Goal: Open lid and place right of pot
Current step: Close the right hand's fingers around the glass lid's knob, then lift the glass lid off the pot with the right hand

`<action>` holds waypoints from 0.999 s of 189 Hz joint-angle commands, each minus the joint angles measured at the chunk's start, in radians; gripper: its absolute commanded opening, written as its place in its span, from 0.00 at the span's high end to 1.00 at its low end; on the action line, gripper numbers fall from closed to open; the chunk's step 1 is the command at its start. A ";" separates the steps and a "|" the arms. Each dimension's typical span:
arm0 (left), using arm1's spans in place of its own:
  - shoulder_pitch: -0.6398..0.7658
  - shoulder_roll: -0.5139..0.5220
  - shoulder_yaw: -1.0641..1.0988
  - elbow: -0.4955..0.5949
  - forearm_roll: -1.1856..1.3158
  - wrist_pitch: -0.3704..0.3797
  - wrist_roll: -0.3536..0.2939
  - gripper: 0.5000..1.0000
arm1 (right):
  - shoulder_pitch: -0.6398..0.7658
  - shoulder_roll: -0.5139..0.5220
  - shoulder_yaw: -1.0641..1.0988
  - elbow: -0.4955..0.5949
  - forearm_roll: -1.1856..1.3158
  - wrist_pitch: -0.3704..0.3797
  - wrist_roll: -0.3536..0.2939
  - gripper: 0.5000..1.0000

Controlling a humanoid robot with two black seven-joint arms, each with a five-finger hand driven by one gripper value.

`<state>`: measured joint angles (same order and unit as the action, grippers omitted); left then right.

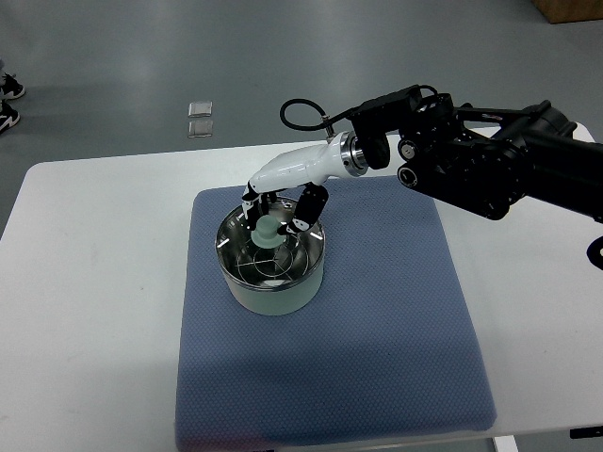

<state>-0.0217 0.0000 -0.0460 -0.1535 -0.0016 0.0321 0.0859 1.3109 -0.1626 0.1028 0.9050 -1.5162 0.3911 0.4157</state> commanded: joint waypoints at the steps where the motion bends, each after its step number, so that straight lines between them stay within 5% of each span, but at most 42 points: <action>1: 0.000 0.000 0.000 -0.001 0.000 0.000 0.000 0.00 | 0.002 0.000 0.000 0.000 0.001 0.000 0.002 0.94; 10: 0.000 0.000 0.000 0.000 0.000 0.000 0.000 0.00 | 0.002 -0.002 0.000 0.000 0.002 0.000 0.002 1.00; 189: 0.000 0.000 0.000 0.000 0.000 0.000 -0.003 0.00 | 0.021 -0.014 0.017 0.000 0.019 0.005 0.012 1.00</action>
<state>-0.0214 0.0000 -0.0472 -0.1535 -0.0016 0.0321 0.0843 1.3173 -0.1733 0.1185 0.9051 -1.4999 0.3942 0.4252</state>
